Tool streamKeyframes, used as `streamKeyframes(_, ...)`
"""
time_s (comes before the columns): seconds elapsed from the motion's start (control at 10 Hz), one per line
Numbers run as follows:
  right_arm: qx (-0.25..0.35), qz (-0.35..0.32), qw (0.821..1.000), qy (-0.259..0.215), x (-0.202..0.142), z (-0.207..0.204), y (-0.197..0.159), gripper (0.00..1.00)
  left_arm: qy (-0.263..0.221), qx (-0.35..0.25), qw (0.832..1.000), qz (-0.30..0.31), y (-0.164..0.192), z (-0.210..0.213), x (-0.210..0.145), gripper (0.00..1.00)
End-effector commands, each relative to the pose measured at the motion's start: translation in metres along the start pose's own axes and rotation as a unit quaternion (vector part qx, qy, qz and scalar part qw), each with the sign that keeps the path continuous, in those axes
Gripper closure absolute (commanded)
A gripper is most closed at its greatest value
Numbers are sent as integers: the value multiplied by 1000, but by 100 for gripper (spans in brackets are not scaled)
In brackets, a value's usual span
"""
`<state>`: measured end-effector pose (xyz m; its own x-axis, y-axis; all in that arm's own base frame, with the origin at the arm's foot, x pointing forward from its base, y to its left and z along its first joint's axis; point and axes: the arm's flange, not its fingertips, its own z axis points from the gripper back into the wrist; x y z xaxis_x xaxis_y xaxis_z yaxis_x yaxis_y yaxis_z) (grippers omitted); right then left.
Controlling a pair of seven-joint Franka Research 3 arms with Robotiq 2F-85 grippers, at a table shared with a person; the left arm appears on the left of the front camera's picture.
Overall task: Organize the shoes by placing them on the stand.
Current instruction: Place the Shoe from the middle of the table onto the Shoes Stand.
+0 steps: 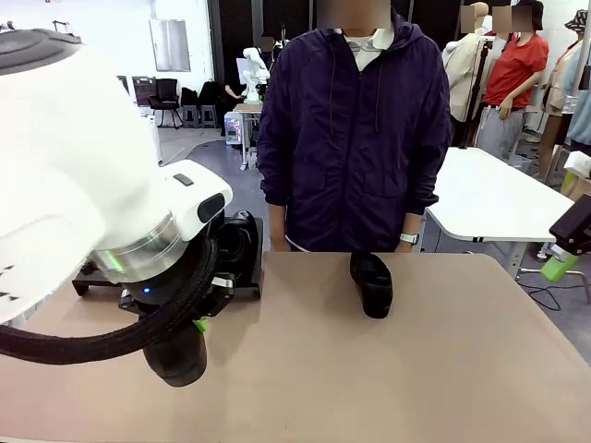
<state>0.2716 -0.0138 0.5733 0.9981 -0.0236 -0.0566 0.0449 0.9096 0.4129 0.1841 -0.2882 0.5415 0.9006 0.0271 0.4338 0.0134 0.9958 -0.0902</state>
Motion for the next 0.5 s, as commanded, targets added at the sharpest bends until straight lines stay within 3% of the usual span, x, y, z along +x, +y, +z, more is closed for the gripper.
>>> streamKeyframes(0.0, 9, 12, 1000, 2, 1, 4, 1, 0, -5, -10, 1000, -6, -4, 5, 7, 100)
streamKeyframes(0.1, 9, 12, 1000, 2, 1, 4, 1, 0, 0, 0, 1000, 0, 0, 0, 0, 100)
streamKeyframes(0.2, 9, 12, 1000, 2, 1, 4, 1, 0, -36, 9, 999, 18, 25, 5, 16, 100)
streamKeyframes(0.4, 9, 12, 1000, 2, 1, 4, 1, 0, -107, -44, 993, -36, 110, 0, 80, 100)
